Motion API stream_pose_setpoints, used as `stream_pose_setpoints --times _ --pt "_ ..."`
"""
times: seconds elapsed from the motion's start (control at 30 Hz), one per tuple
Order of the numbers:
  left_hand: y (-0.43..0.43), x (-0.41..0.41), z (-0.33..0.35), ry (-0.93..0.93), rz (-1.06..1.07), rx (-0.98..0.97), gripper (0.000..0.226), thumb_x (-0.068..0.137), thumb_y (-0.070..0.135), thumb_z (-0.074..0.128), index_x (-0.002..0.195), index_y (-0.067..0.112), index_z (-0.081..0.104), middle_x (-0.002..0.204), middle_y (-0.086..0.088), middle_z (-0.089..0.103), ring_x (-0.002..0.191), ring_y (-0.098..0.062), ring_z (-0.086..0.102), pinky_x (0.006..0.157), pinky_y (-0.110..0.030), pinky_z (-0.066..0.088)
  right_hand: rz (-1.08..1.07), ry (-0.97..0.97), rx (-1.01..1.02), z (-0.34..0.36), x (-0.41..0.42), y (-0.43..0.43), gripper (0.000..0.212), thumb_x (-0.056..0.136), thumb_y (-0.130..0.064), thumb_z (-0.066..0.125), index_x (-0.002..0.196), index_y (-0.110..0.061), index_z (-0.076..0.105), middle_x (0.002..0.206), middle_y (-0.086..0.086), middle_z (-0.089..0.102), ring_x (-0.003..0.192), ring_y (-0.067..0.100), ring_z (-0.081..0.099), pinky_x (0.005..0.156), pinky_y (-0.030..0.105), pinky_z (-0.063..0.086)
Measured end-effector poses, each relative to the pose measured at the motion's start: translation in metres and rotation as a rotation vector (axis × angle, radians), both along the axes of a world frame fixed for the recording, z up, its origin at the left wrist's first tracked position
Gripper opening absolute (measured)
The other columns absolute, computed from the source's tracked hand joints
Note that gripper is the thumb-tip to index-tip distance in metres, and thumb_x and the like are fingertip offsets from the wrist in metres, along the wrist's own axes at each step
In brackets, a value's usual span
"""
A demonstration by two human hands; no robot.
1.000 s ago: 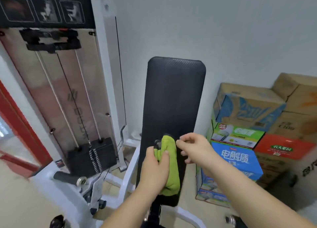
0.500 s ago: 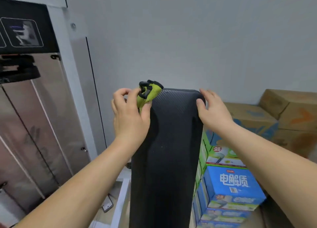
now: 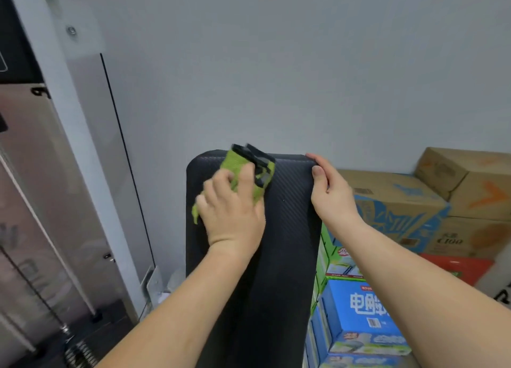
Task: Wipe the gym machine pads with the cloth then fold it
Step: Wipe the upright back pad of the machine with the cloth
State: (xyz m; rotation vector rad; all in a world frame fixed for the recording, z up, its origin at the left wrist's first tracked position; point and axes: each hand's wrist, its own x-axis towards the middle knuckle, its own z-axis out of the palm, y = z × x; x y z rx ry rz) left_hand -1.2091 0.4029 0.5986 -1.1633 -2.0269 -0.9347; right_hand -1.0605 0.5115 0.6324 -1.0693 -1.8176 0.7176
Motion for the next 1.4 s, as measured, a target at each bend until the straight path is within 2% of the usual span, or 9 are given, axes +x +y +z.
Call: stream_pose_setpoints --times 0.23,0.37,0.57,0.77,0.87,1.0,1.13,1.27,1.4 --pt "-0.037 0.001 -0.042 0.641 -0.497 -0.406 0.054 0.069 0.012 0.071 0.119 0.026 0.056 0.102 -0.009 0.057 0.080 -0.030 0.047 0.060 -0.038 0.036 0.101 0.106 -0.154 0.014 0.005 -0.010 0.033 0.111 -0.033 0.041 0.134 -0.041 0.062 0.125 -0.013 0.063 0.118 0.009 0.055 0.093 0.025 0.045" --pt "-0.033 -0.063 0.026 0.340 -0.192 -0.063 0.051 0.074 0.012 0.076 0.120 0.025 0.061 0.103 -0.014 0.057 0.080 -0.034 0.049 0.062 -0.039 0.030 0.137 0.108 -0.229 0.018 0.004 -0.008 0.027 0.110 -0.039 0.040 0.125 -0.050 0.060 0.116 -0.020 0.063 0.112 0.007 0.059 0.096 0.041 0.054" --pt "-0.025 0.017 -0.032 -0.119 -0.068 -0.004 0.073 0.063 0.019 0.076 0.131 0.037 0.053 0.120 -0.008 0.045 0.099 -0.034 0.046 0.076 -0.047 0.045 0.135 0.120 -0.199 0.017 0.003 -0.007 0.030 0.111 -0.037 0.038 0.131 -0.046 0.058 0.112 -0.026 0.059 0.104 -0.005 0.054 0.087 0.030 0.048" --pt "-0.049 0.013 -0.063 0.435 -0.465 -0.295 0.063 0.061 0.012 0.077 0.119 0.031 0.061 0.102 -0.007 0.054 0.080 -0.030 0.049 0.061 -0.040 0.042 0.164 0.105 -0.174 0.015 0.003 -0.008 0.032 0.112 -0.034 0.036 0.133 -0.043 0.058 0.112 -0.029 0.058 0.110 0.000 0.054 0.093 0.030 0.044" --pt "-0.015 -0.010 0.027 0.213 -0.225 -0.003 0.051 0.077 0.010 0.067 0.125 0.027 0.063 0.106 -0.013 0.055 0.085 -0.035 0.051 0.066 -0.043 0.041 0.194 0.112 -0.207 0.016 0.005 -0.007 0.033 0.112 -0.035 0.035 0.135 -0.042 0.058 0.115 -0.027 0.058 0.114 0.004 0.055 0.104 0.040 0.049" --pt "0.029 0.006 0.080 0.090 -0.076 -0.039 0.051 0.090 0.025 0.065 0.139 0.031 0.051 0.122 -0.007 0.056 0.104 -0.033 0.051 0.076 -0.043 0.040 0.207 0.125 -0.262 0.016 0.008 -0.001 0.030 0.111 -0.040 0.036 0.127 -0.049 0.059 0.118 -0.025 0.060 0.117 0.007 0.057 0.106 0.050 0.052" --pt "0.034 0.045 0.031 0.118 -0.177 0.020 0.051 0.078 0.013 0.065 0.127 0.028 0.062 0.118 -0.009 0.059 0.093 -0.032 0.050 0.069 -0.041 0.039 0.224 0.172 -0.283 0.016 0.008 0.006 0.029 0.111 -0.038 0.037 0.121 -0.048 0.062 0.117 -0.015 0.070 0.117 0.014 0.065 0.100 0.044 0.055" --pt "0.011 0.061 -0.052 0.218 -0.355 -0.064 0.054 0.072 0.010 0.070 0.124 0.025 0.066 0.109 -0.006 0.053 0.086 -0.027 0.042 0.066 -0.038 0.035 0.229 0.195 -0.270 0.019 0.012 0.007 0.031 0.112 -0.034 0.039 0.126 -0.046 0.064 0.123 -0.018 0.065 0.111 -0.003 0.057 0.089 0.029 0.054" --pt "-0.041 0.046 -0.120 0.551 -0.617 -0.435 0.051 0.075 0.017 0.066 0.124 0.030 0.061 0.110 -0.001 0.057 0.086 -0.024 0.049 0.066 -0.035 0.043 0.209 0.172 -0.322 0.021 0.015 -0.002 0.034 0.111 -0.044 0.036 0.130 -0.052 0.062 0.129 -0.015 0.061 0.114 0.013 0.058 0.088 0.047 0.060"
